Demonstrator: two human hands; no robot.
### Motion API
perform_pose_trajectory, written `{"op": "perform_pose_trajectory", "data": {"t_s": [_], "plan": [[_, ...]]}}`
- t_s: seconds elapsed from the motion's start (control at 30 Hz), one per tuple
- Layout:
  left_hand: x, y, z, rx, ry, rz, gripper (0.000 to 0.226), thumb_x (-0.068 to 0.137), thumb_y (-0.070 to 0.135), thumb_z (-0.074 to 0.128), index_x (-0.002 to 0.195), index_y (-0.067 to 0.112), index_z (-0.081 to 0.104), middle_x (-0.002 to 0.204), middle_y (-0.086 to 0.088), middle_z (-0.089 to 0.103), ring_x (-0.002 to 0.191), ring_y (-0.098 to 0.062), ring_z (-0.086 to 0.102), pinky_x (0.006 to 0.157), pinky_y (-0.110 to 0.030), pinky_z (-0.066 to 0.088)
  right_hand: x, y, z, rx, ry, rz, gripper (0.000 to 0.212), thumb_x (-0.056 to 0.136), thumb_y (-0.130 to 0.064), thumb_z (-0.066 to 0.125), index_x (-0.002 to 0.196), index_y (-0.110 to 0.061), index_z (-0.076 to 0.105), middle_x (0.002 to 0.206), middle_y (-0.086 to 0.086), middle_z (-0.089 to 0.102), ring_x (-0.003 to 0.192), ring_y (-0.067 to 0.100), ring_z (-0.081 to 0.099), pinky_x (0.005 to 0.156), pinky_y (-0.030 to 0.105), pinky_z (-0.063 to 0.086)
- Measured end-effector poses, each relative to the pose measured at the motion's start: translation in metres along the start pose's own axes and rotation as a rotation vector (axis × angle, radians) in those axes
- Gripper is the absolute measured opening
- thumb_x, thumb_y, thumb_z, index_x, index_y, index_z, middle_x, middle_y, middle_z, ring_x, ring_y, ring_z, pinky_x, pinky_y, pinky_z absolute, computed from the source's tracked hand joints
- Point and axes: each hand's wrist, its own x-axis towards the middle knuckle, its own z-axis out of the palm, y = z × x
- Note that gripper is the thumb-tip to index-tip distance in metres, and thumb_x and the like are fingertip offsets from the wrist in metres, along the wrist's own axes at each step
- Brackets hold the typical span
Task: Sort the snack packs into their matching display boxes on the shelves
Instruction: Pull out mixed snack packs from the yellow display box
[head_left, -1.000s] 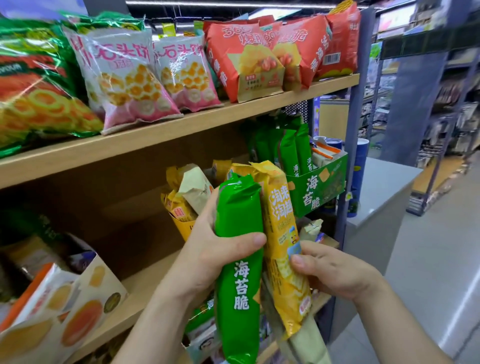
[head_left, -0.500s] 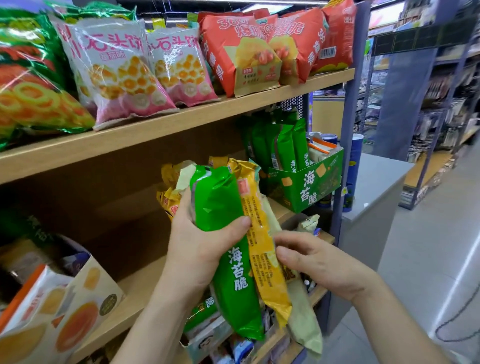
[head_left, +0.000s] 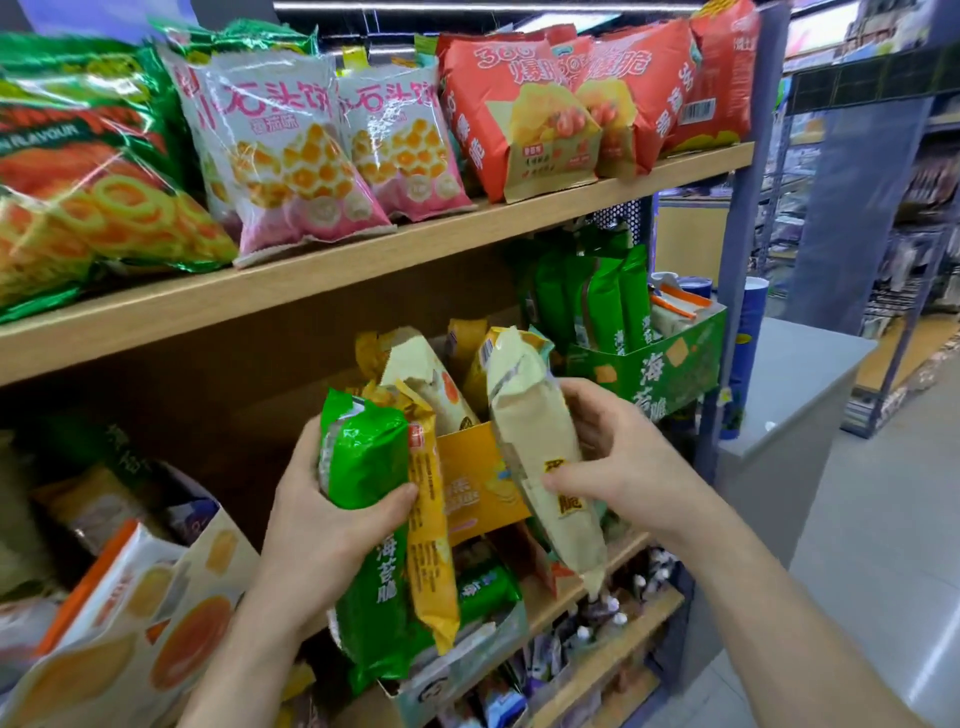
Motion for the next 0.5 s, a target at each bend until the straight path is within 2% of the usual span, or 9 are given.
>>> {"op": "perform_pose_trajectory", "data": {"t_s": [0.13, 0.2, 0.27, 0.33, 0.4, 0.47, 0.5], "plan": [[0.007, -0.014, -0.003, -0.005, -0.108, -0.077, 0.070, 0.068, 0.001, 0.084, 0.119, 0.037, 0.054, 0.103, 0.017, 0.071, 0.093, -0.006, 0.070, 0.076, -0.024, 0.051, 0.023, 0.000, 0.025, -0.146, -0.155, 0.083, 0.061, 0.062, -0.006, 0.069, 0.111, -0.037, 0.050, 0.107, 0.000, 0.064, 0.104, 0.020, 0.063, 0.085, 0.044, 0.057], [0.010, -0.016, 0.000, -0.038, -0.150, -0.096, 0.070, 0.064, 0.006, 0.089, 0.117, 0.037, 0.056, 0.105, 0.010, 0.073, 0.095, -0.013, 0.071, 0.077, -0.028, 0.054, 0.030, 0.001, 0.027, -0.220, -0.144, 0.087, 0.059, 0.056, -0.011, 0.064, 0.110, -0.030, 0.050, 0.101, 0.001, 0.062, 0.099, 0.023, 0.061, 0.080, 0.042, 0.054], [0.013, -0.017, 0.006, -0.063, -0.189, -0.101, 0.076, 0.056, 0.020, 0.090, 0.122, 0.036, 0.055, 0.109, 0.004, 0.072, 0.099, -0.019, 0.071, 0.083, -0.036, 0.056, 0.036, 0.002, 0.021, -0.235, -0.110, 0.086, 0.062, 0.053, -0.013, 0.064, 0.113, -0.025, 0.051, 0.102, 0.002, 0.062, 0.097, 0.022, 0.061, 0.078, 0.041, 0.054], [0.014, -0.016, 0.014, -0.066, -0.229, -0.100, 0.080, 0.056, 0.025, 0.087, 0.127, 0.037, 0.052, 0.111, 0.002, 0.072, 0.100, -0.020, 0.070, 0.088, -0.044, 0.055, 0.041, 0.004, 0.011, -0.200, -0.064, 0.094, 0.058, 0.060, -0.004, 0.066, 0.112, -0.023, 0.052, 0.104, 0.005, 0.062, 0.094, 0.018, 0.061, 0.073, 0.034, 0.055], [0.015, -0.015, 0.022, -0.069, -0.254, -0.089, 0.076, 0.058, 0.021, 0.086, 0.125, 0.038, 0.054, 0.109, 0.002, 0.072, 0.098, -0.020, 0.071, 0.089, -0.047, 0.056, 0.042, 0.006, 0.000, -0.100, -0.035, 0.106, 0.057, 0.068, 0.012, 0.061, 0.108, -0.029, 0.053, 0.106, 0.009, 0.063, 0.091, 0.016, 0.061, 0.070, 0.029, 0.053], [0.013, -0.015, 0.024, -0.111, -0.235, -0.080, 0.068, 0.055, 0.024, 0.087, 0.115, 0.041, 0.059, 0.106, -0.001, 0.073, 0.094, -0.024, 0.072, 0.085, -0.046, 0.058, 0.037, 0.009, -0.010, 0.052, 0.026, 0.122, 0.061, 0.064, 0.013, 0.059, 0.105, -0.032, 0.056, 0.099, 0.008, 0.065, 0.095, 0.024, 0.063, 0.076, 0.035, 0.054], [0.011, -0.015, 0.024, -0.135, -0.207, -0.072, 0.065, 0.053, 0.027, 0.087, 0.111, 0.042, 0.061, 0.104, -0.001, 0.073, 0.094, -0.024, 0.072, 0.081, -0.042, 0.059, 0.033, 0.011, -0.015, 0.153, 0.068, 0.104, 0.059, 0.057, 0.009, 0.059, 0.105, -0.025, 0.059, 0.096, 0.010, 0.065, 0.097, 0.030, 0.062, 0.080, 0.041, 0.053]]}}
